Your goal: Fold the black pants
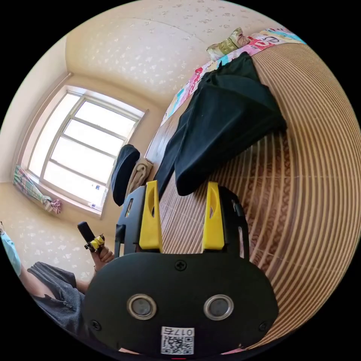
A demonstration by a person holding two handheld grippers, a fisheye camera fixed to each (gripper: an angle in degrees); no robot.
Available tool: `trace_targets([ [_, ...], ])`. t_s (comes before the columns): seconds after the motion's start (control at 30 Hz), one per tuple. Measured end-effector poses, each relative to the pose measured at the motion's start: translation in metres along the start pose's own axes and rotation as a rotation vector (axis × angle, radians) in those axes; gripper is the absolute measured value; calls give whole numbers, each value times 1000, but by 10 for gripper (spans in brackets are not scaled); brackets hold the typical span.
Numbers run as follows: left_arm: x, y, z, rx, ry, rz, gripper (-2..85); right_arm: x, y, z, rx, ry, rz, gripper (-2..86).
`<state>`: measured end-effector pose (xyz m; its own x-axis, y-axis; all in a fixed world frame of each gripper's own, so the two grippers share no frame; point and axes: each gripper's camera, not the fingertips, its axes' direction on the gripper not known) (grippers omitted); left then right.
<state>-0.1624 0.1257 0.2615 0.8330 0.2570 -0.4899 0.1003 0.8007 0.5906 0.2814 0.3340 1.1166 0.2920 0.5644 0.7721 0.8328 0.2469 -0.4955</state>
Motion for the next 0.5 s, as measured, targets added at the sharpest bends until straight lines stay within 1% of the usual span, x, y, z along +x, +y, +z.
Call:
trace_targets([
  [0.03, 3, 0, 0, 0, 14, -1, 34, -12, -4, 12, -30, -2, -31, 73],
  [0.1, 10, 0, -4, 4, 23, 7, 36, -33, -10, 21, -77, -22, -64, 38],
  [0.17, 24, 2, -16, 19, 2, 32, 37, -62, -8, 15, -113, -150, -157, 27],
  [0.23, 32, 5, -26, 14, -32, 45, 37, -102, 14, -5, -181, -362, -293, 21],
  [0.27, 34, 7, -31, 5, -59, 48, 38, -109, 22, -11, -194, -392, -311, 20],
  [0.3, 35, 8, -34, 0, -78, 45, 38, -117, 42, -23, -214, -398, -315, 19],
  [0.4, 19, 16, -42, -37, -221, -43, 50, -109, 94, -41, -275, -263, -222, 17],
  [0.47, -10, 24, -46, -68, -360, -154, 81, -94, 126, -51, -261, -187, -126, 18],
  [0.5, -19, 26, -47, -77, -394, -189, 90, -86, 147, -60, -212, -143, -73, 19],
])
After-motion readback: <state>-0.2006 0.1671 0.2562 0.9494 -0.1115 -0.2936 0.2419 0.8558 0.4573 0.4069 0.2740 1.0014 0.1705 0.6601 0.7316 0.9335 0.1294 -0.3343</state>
